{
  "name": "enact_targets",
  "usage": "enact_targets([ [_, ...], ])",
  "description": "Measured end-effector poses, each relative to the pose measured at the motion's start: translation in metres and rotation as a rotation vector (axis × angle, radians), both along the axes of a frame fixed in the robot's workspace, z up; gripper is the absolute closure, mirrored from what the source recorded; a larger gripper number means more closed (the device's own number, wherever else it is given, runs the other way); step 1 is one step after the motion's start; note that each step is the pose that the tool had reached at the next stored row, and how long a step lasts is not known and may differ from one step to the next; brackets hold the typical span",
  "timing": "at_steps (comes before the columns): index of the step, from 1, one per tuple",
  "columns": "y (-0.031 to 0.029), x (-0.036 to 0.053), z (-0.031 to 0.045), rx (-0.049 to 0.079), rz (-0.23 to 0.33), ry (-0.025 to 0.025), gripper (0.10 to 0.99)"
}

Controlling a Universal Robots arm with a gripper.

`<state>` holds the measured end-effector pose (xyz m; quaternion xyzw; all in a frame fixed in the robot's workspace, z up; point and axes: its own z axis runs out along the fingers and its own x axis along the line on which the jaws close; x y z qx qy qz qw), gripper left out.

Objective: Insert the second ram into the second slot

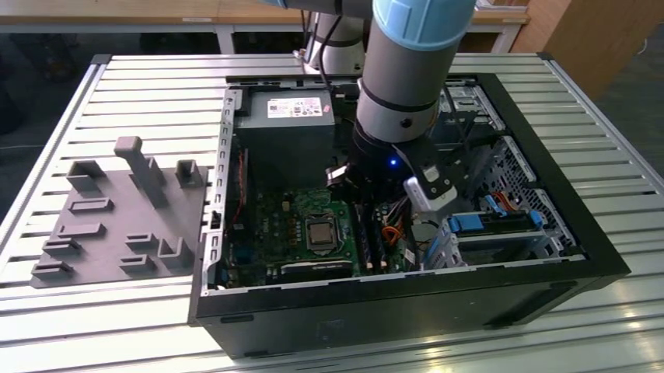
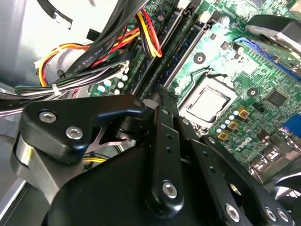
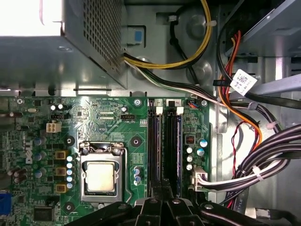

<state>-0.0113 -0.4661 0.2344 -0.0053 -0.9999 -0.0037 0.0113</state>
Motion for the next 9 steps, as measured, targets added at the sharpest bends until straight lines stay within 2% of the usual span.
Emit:
enact_targets([
  [9,0.0,-0.0001,0.0088,0.0,0.0,0.0,0.98],
])
